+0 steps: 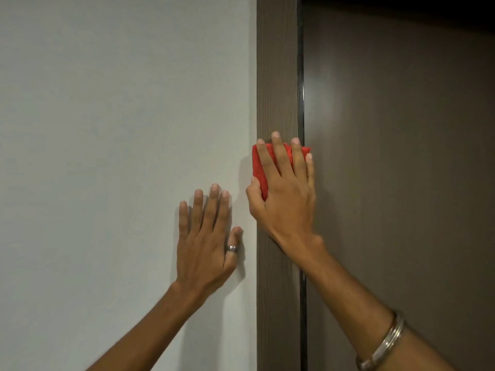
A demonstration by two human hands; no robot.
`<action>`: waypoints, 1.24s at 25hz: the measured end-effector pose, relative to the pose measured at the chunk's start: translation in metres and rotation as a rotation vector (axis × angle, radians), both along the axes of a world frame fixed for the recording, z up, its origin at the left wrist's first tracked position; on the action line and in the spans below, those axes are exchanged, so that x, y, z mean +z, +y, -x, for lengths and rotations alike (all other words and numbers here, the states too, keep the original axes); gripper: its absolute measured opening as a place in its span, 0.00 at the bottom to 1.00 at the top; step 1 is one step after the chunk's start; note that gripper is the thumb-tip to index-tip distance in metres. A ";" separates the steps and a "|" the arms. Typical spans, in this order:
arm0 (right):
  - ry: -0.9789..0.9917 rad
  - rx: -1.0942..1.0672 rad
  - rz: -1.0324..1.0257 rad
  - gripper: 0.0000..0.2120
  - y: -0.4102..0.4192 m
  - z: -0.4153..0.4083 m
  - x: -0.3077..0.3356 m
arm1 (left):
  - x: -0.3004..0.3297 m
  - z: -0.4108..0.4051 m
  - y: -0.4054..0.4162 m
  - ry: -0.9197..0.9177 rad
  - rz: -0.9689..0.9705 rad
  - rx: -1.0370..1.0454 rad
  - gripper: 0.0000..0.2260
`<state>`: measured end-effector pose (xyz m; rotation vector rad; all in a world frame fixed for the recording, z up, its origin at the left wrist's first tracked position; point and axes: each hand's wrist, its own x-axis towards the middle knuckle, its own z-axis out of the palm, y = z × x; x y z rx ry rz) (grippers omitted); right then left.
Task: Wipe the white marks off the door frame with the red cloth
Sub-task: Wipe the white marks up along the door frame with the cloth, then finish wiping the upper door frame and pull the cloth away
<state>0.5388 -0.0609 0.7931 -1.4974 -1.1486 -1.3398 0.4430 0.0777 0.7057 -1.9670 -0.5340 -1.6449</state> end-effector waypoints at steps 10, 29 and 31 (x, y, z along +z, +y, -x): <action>0.193 -0.070 0.238 0.39 -0.023 0.020 -0.212 | -0.146 0.041 -0.020 0.159 0.214 -0.008 0.32; 2.128 0.757 0.410 0.11 -0.069 0.257 -0.574 | -0.472 0.268 -0.137 -0.496 2.539 -0.557 0.11; 2.105 0.657 0.701 0.06 -0.059 0.278 -0.609 | -0.507 0.307 -0.126 -0.467 2.491 -0.492 0.11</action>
